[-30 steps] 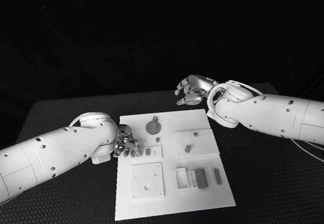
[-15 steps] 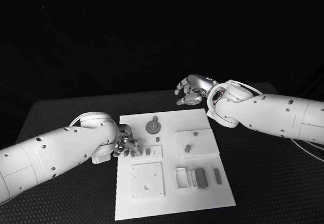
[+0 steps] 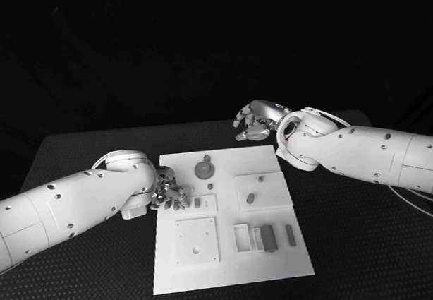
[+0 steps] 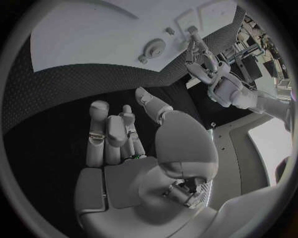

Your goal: Assemble the parts on the task board

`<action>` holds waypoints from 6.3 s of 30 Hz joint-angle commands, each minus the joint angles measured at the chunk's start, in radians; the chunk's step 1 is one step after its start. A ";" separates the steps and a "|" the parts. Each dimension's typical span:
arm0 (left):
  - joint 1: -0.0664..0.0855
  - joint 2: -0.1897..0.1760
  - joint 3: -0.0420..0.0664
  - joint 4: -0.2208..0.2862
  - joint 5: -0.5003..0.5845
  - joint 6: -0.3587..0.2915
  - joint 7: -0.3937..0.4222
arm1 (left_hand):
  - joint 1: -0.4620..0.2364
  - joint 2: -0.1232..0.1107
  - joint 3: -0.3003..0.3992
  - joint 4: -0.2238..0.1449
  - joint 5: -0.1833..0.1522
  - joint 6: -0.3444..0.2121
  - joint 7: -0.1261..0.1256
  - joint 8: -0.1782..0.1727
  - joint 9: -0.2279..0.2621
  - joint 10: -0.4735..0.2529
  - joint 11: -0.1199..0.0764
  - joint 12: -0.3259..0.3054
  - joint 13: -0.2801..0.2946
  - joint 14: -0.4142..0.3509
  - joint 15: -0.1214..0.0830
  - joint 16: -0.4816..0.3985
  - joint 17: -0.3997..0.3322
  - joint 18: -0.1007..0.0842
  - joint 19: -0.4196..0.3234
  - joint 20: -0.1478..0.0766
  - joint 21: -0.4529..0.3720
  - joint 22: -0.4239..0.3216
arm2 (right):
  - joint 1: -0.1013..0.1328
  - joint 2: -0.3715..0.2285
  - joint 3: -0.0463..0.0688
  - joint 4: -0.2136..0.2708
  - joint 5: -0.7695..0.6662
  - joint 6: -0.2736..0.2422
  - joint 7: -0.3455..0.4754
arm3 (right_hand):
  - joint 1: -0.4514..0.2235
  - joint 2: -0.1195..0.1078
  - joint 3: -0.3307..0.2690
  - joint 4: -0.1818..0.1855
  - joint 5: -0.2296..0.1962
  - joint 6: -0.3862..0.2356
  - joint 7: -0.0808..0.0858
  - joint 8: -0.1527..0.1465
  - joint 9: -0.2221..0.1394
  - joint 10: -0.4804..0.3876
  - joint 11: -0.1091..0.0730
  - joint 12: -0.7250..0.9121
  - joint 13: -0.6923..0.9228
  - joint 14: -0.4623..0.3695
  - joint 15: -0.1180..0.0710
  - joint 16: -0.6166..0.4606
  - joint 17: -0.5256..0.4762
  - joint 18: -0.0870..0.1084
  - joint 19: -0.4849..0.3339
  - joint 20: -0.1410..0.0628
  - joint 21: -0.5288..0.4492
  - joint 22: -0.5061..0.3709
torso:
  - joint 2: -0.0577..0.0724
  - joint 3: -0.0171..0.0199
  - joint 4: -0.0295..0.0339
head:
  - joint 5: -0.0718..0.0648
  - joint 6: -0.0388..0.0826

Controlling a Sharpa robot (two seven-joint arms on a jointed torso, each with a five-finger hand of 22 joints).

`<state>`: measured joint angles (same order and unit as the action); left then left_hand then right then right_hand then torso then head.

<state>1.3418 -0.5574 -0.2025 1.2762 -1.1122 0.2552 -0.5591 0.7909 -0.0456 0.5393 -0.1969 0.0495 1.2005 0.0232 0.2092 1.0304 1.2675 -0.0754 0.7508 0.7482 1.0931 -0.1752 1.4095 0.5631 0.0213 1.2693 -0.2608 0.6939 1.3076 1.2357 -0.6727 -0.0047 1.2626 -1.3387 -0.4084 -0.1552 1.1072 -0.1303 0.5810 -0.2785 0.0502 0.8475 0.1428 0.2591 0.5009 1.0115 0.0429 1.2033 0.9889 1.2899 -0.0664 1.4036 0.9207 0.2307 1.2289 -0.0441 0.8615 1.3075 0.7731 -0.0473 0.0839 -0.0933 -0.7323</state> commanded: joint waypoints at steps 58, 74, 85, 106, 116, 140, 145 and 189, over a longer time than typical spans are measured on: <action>-0.013 -0.061 0.059 0.041 0.063 -0.501 0.452 | 0.243 -0.035 0.019 -0.086 0.002 -0.276 0.136 -0.143 -0.132 -0.325 0.178 -0.274 -0.193 -0.270 0.180 -0.227 -0.122 0.033 -0.274 0.162 -0.256 -0.105 | -0.009 0.000 -0.001 -0.017 0.008 0.012 0.009 | -0.017 0.001 -0.002 0.004 0.003 -0.008 0.015 -0.005 -0.002 -0.005 0.002 0.003 -0.002 -0.005 0.001 -0.007 0.000 0.031 0.002 -0.004 -0.008 0.018 | -0.001 0.0005 0.0034 | -0.008 0.012; -0.056 -0.009 -0.008 0.038 -0.289 -0.666 0.642 | 0.396 -0.081 0.011 -0.091 0.002 -0.253 0.100 -0.124 -0.300 -0.199 0.176 -0.558 -0.422 -0.176 0.170 -0.192 -0.103 0.072 -0.173 0.160 -0.230 -0.077 | -0.012 0.000 -0.001 -0.018 0.008 0.010 0.011 | -0.016 0.001 -0.002 0.003 0.003 -0.009 0.016 -0.006 -0.003 -0.005 0.002 0.003 -0.002 -0.005 0.001 -0.007 0.000 0.031 0.002 -0.004 -0.008 0.018 | 0.002 -0.0007 -0.0021 | -0.013 0.025; -0.071 0.038 -0.008 0.000 -0.381 -0.601 0.592 | 0.399 -0.087 -0.002 -0.091 0.002 -0.216 0.100 -0.103 -0.335 -0.154 0.171 -0.597 -0.442 -0.144 0.162 -0.158 -0.081 0.075 -0.137 0.146 -0.206 -0.048 | -0.012 0.000 -0.001 -0.015 0.008 0.010 0.011 | -0.017 0.001 -0.002 0.004 0.003 -0.009 0.016 -0.006 -0.003 -0.005 0.002 0.003 -0.002 -0.005 0.001 -0.007 0.000 0.031 0.002 -0.004 -0.008 0.018 | 0.002 0.0007 -0.0013 | -0.020 0.025; -0.095 0.074 -0.008 -0.066 -0.406 -0.552 0.570 | 0.373 -0.085 -0.017 -0.087 0.002 -0.238 0.113 -0.108 -0.377 -0.180 0.195 -0.659 -0.474 -0.160 0.184 -0.147 -0.077 0.096 -0.144 0.170 -0.211 -0.028 | -0.012 0.001 -0.001 -0.010 0.008 0.009 0.011 | -0.017 0.001 -0.002 0.004 0.003 -0.009 0.016 -0.006 -0.003 -0.005 0.002 0.004 -0.002 -0.004 0.001 -0.007 0.001 0.031 0.003 -0.004 -0.008 0.018 | 0.001 0.0004 0.0006 | -0.021 0.017; -0.095 0.082 -0.008 -0.080 -0.416 -0.530 0.564 | 0.386 -0.073 -0.008 -0.088 0.003 -0.227 0.120 -0.098 -0.387 -0.142 0.190 -0.651 -0.470 -0.146 0.179 -0.129 -0.071 0.102 -0.125 0.166 -0.199 -0.015 | -0.012 0.003 0.000 -0.010 0.008 0.009 0.011 | -0.018 0.001 -0.002 0.004 0.003 -0.009 0.016 -0.006 -0.003 -0.005 0.002 0.004 -0.003 -0.004 0.002 -0.007 0.001 0.031 0.003 -0.004 -0.008 0.018 | 0.000 0.0001 0.0000 | -0.021 0.015; -0.111 0.106 -0.008 -0.104 -0.424 -0.543 0.566 | 0.393 -0.058 0.005 -0.087 0.003 -0.216 0.132 -0.089 -0.401 -0.122 0.183 -0.654 -0.468 -0.132 0.172 -0.107 -0.063 0.105 -0.107 0.160 -0.184 0.004 | -0.012 0.005 0.000 -0.010 0.008 0.009 0.012 | -0.018 0.001 -0.002 0.005 0.003 -0.009 0.016 -0.006 -0.003 -0.005 0.002 0.004 -0.003 -0.004 0.002 -0.007 0.001 0.031 0.003 -0.005 -0.008 0.018 | 0.000 0.0007 -0.0009 | -0.024 0.014; -0.116 0.111 -0.008 -0.113 -0.424 -0.538 0.565 | 0.391 -0.055 0.006 -0.086 0.003 -0.214 0.133 -0.087 -0.404 -0.120 0.182 -0.655 -0.468 -0.129 0.172 -0.104 -0.062 0.106 -0.103 0.159 -0.181 0.007 | -0.012 0.006 0.000 -0.010 0.008 0.009 0.012 | -0.018 0.001 -0.002 0.005 0.003 -0.009 0.016 -0.006 -0.003 -0.005 0.002 0.004 -0.003 -0.004 0.002 -0.007 0.001 0.031 0.004 -0.005 -0.008 0.018 | 0.000 0.0008 -0.0009 | -0.025 0.013; -0.131 0.116 -0.009 -0.134 -0.473 -0.458 0.529 | 0.406 -0.041 0.021 -0.090 0.004 -0.199 0.126 -0.069 -0.424 -0.090 0.170 -0.656 -0.457 -0.093 0.159 -0.078 -0.058 0.114 -0.067 0.147 -0.161 0.021 | -0.012 0.006 0.000 -0.010 0.012 0.012 0.015 | -0.022 0.002 -0.002 0.007 0.003 -0.009 0.016 -0.006 -0.003 -0.005 0.002 0.005 -0.003 -0.004 0.002 -0.007 0.001 0.031 0.004 -0.005 -0.009 0.018 | 0.000 -0.0005 0.0006 | -0.029 0.004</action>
<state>1.2224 -0.4373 -0.2026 1.1470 -1.5626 -0.2825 -0.0006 1.1882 -0.0907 0.5528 -0.2876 0.0532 0.9935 0.1477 0.1347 0.6076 1.1711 0.0964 0.0955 0.2887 0.9952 -0.0161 1.3282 0.5045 0.0595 1.1943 -0.1143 0.5314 1.3073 1.2239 -0.6670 -0.0054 1.2513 -1.3258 -0.4045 -0.1496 1.0951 -0.1262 0.5782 -0.2757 0.0502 0.8465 0.1458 0.2591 0.4992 1.0115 0.0429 1.2027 0.9869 1.2899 -0.0664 1.4036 0.9207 0.2306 1.2323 -0.0439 0.8577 1.3079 0.7727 -0.0475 0.0845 -0.1222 -0.7276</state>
